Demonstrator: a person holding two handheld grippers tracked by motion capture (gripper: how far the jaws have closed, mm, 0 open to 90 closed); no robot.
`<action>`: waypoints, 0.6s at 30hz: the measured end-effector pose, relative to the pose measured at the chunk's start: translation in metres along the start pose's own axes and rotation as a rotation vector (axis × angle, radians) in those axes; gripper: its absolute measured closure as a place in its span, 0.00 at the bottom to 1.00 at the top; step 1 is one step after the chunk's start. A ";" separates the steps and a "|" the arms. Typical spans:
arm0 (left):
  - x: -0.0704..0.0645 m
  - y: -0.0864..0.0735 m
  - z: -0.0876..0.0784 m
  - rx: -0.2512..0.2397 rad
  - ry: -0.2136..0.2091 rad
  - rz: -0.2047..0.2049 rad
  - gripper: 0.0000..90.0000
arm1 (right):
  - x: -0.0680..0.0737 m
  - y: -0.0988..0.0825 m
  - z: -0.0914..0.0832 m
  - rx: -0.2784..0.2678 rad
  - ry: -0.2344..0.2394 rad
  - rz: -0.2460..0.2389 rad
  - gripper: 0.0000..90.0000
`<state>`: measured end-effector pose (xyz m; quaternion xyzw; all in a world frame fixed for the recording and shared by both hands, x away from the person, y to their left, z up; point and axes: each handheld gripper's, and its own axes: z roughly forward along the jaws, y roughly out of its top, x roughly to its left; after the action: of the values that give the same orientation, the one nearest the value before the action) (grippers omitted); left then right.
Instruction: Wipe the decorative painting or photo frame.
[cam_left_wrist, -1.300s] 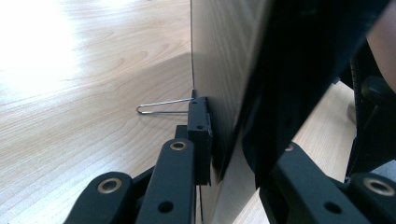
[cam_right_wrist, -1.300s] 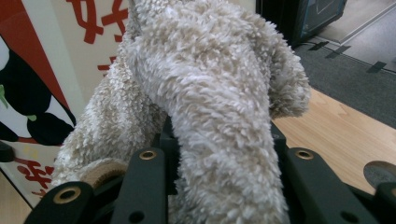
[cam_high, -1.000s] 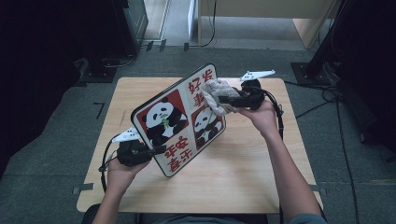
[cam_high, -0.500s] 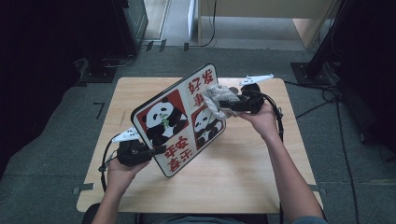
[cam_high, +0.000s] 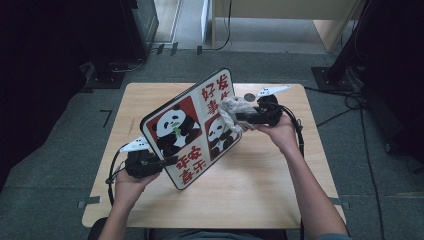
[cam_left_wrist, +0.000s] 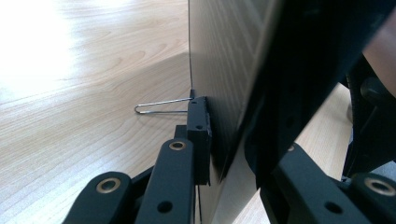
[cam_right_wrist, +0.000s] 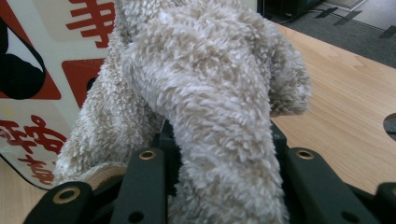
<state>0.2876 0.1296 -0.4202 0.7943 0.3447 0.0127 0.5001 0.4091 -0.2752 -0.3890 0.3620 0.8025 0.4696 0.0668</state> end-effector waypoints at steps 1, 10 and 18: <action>0.000 0.000 0.000 0.000 -0.002 -0.001 0.88 | 0.000 -0.001 0.001 -0.006 0.001 -0.005 0.71; 0.000 0.000 0.000 -0.002 -0.006 -0.007 0.88 | -0.002 -0.012 0.004 0.010 -0.001 0.004 0.72; 0.000 -0.001 0.000 -0.003 -0.010 -0.008 0.87 | -0.004 -0.024 0.008 0.028 -0.006 0.040 0.72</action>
<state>0.2876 0.1298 -0.4211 0.7923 0.3451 0.0073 0.5031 0.4034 -0.2797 -0.4132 0.3805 0.8013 0.4583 0.0546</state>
